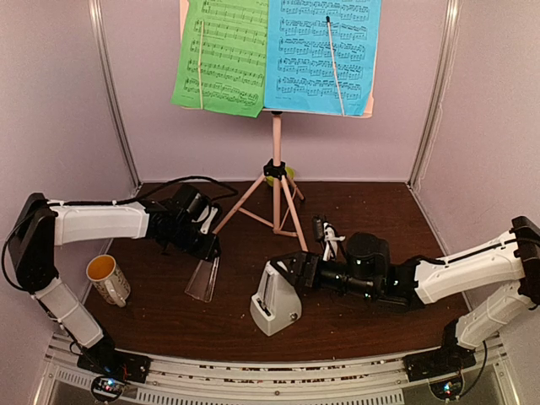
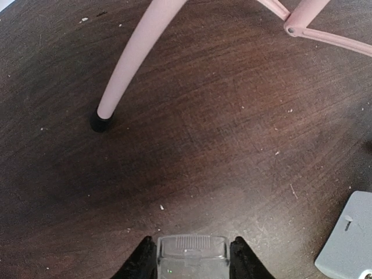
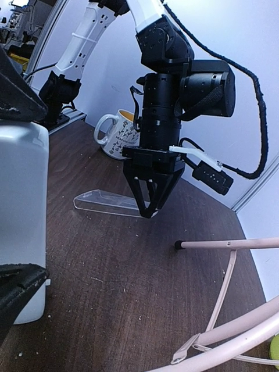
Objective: Set up the instrument practice props
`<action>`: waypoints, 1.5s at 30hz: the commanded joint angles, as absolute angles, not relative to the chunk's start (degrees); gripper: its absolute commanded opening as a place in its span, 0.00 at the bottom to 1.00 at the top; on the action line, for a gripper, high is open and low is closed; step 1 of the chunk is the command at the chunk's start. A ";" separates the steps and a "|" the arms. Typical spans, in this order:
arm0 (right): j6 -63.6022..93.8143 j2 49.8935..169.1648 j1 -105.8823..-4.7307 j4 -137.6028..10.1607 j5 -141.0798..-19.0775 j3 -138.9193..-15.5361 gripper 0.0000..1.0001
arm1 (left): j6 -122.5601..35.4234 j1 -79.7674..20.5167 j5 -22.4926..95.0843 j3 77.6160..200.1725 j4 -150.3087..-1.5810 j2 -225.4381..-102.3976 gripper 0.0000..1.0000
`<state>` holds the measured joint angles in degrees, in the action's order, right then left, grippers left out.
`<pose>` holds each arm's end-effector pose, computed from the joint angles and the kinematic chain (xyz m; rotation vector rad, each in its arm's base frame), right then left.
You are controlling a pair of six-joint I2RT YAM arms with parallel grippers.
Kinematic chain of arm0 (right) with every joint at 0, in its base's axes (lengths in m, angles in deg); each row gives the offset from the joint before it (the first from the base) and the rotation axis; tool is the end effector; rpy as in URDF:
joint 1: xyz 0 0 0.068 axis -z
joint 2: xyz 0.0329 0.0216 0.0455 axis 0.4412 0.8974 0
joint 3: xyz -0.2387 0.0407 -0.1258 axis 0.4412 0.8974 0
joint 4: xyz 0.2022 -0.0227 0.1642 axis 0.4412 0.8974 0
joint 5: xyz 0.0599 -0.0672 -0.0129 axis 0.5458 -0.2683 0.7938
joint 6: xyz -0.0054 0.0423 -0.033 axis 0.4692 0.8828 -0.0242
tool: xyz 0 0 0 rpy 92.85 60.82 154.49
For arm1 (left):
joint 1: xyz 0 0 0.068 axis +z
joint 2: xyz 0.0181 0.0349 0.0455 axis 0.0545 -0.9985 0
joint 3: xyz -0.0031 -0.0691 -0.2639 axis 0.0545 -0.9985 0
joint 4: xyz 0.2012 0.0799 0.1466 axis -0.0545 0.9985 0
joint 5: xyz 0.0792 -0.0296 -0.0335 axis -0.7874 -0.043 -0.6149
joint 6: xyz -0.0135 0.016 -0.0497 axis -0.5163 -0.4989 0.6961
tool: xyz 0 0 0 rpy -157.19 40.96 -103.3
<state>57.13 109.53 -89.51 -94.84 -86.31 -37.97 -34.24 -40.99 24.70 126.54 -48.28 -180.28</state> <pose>0.1346 0.2700 0.2178 -0.2790 2.0398 1.3445 0.2591 -0.1989 0.2061 0.3620 2.5779 -0.3061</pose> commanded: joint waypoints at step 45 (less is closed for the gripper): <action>59.15 110.15 -92.65 -86.35 -90.68 -30.05 0.35 | -28.06 -51.11 36.99 101.42 -80.38 -167.07 0.54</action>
<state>58.27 105.55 -92.24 -80.26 -89.04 -26.00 -29.65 -49.85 37.86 102.12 -75.62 -166.55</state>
